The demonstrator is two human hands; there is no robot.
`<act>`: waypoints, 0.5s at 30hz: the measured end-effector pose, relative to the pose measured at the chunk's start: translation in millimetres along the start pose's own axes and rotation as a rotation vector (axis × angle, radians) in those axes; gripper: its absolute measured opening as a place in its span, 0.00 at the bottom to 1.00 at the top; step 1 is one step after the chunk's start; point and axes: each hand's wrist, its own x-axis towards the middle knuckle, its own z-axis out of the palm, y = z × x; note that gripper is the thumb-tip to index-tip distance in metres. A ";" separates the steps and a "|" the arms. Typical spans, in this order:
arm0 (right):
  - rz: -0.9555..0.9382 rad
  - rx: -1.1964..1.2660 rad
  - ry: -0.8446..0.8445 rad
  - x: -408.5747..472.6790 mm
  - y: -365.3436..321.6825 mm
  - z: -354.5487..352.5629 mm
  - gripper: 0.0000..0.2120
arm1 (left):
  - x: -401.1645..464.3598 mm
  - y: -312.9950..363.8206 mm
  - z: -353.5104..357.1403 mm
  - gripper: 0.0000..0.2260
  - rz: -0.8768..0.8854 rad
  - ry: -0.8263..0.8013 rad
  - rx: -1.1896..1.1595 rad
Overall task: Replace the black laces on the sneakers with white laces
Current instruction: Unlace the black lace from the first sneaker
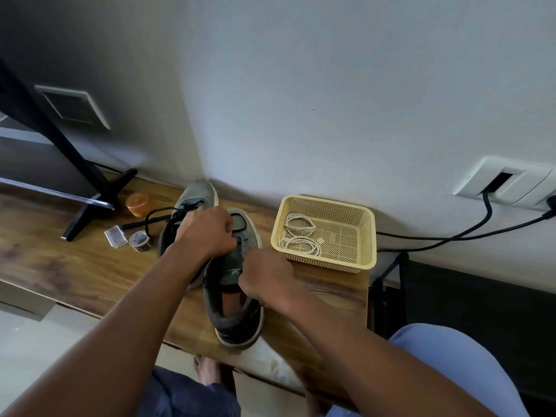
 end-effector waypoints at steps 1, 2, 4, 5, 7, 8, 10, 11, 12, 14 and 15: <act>0.001 -0.003 -0.001 -0.3 0.0 -0.2 0.11 | 0.2 1.2 -0.9 0.06 -0.002 -0.009 -0.001; 0.001 -0.002 -0.005 -0.6 -0.1 -0.2 0.10 | 0.2 1.8 -1.6 0.06 -0.006 -0.017 0.000; -0.007 0.001 -0.013 -1.2 -0.8 -0.4 0.10 | 0.3 1.3 -2.7 0.04 -0.015 -0.029 -0.002; -0.010 0.001 -0.017 -1.6 -1.1 -0.7 0.09 | 0.5 0.7 -3.5 0.04 -0.019 -0.032 -0.009; -0.012 0.000 -0.025 -2.5 -1.4 -1.3 0.09 | 0.4 0.3 -5.1 0.04 -0.021 -0.042 -0.015; -0.013 0.000 -0.029 -3.0 -1.6 -1.5 0.09 | 0.1 0.2 -5.7 0.04 -0.023 -0.046 -0.014; -0.024 0.002 -0.041 -4.1 -1.5 -1.5 0.08 | -0.6 -0.3 -6.6 0.05 -0.033 -0.050 -0.012; -0.031 0.003 -0.047 -4.7 -1.4 -1.4 0.07 | -0.8 -0.5 -7.0 0.05 -0.039 -0.051 -0.010; -0.038 0.002 -0.052 -5.5 -1.7 -1.4 0.07 | -1.4 -0.7 -7.5 0.05 -0.044 -0.055 -0.009; -0.044 -0.002 -0.058 -6.5 -2.4 -1.7 0.08 | -2.3 0.0 -9.3 0.04 -0.051 -0.068 -0.011; -0.044 -0.002 -0.061 -6.7 -2.6 -2.5 0.09 | -2.6 0.5 -10.6 0.04 -0.049 -0.080 -0.008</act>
